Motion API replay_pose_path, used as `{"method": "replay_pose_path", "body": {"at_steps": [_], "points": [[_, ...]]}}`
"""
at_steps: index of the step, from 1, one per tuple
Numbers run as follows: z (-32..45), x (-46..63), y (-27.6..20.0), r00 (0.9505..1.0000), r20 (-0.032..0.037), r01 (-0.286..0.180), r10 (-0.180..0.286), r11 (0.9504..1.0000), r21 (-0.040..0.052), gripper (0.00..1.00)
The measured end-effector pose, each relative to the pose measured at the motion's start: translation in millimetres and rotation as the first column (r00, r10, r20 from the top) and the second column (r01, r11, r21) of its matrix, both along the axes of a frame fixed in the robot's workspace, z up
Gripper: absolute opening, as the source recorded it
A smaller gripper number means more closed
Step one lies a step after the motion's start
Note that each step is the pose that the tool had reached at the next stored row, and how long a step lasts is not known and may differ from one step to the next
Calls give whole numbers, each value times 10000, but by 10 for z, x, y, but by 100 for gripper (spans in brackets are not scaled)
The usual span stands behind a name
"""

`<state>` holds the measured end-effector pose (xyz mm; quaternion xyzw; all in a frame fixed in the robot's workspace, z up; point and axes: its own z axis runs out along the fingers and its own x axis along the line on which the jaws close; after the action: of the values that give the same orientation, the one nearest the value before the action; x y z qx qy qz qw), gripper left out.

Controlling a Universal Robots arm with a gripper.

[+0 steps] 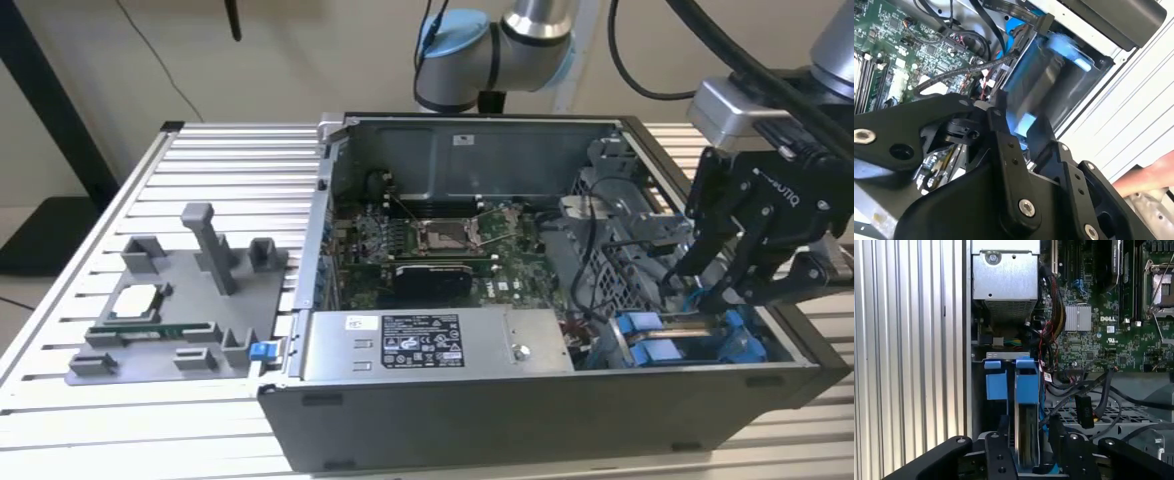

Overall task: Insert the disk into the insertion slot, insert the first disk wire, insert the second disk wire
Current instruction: 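Insert the disk into the insertion slot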

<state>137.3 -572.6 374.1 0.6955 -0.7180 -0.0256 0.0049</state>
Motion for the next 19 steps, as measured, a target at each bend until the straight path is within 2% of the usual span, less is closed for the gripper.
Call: {"method": "replay_pose_path", "body": {"at_steps": [2,6,16,19], "points": [[22,0,0,10000,0,0,0,10000,3,100],[142,0,0,10000,-13,-1,1,10000,0,100],[577,0,0,10000,-30,0,0,10000,-1,100],[594,0,1,10000,-30,-1,1,10000,2,100]]}}
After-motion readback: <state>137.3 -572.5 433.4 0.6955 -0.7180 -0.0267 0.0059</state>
